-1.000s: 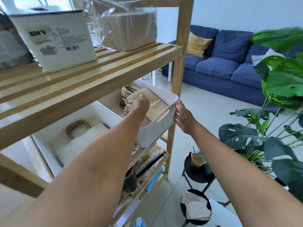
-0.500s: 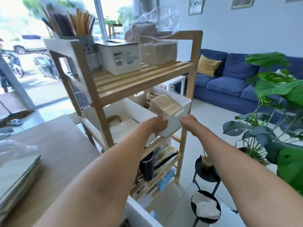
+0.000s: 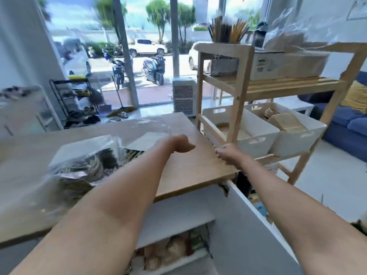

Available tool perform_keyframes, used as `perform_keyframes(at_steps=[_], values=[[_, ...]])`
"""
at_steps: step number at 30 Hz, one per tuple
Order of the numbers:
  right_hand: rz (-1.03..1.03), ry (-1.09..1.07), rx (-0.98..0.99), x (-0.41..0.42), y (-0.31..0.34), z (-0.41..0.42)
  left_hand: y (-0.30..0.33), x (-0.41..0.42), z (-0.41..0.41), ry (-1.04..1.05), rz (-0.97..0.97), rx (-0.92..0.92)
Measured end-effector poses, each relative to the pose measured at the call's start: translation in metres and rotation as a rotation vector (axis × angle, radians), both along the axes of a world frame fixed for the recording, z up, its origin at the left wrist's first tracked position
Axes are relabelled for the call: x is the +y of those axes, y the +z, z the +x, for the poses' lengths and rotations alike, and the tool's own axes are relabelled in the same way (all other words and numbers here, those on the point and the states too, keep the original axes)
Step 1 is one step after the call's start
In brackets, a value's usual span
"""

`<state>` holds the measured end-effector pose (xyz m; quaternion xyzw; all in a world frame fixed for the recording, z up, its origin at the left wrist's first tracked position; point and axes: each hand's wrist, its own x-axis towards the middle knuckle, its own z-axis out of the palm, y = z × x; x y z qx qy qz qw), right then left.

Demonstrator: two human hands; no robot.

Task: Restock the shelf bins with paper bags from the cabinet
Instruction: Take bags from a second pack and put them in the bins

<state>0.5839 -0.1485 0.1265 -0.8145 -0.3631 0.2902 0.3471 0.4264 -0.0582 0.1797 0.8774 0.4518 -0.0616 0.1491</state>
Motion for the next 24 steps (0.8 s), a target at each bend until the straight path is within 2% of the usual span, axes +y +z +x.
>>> perform_keyframes(at_steps=[7, 13, 20, 24], values=[[0.012, 0.185, 0.125, 0.053, 0.004, -0.08, 0.002, 0.029, -0.117, 0.271, 0.067, -0.069], [-0.011, 0.257, 0.188, 0.097, -0.017, -0.12, -0.015, 0.055, -0.155, 0.452, 0.172, -0.093], [0.067, 0.111, 0.252, 0.148, -0.045, -0.13, -0.032, 0.099, -0.139, 0.518, 0.237, -0.001], [0.078, 0.03, 0.275, 0.172, -0.05, -0.127, -0.039, 0.126, -0.127, 0.583, 0.228, -0.016]])
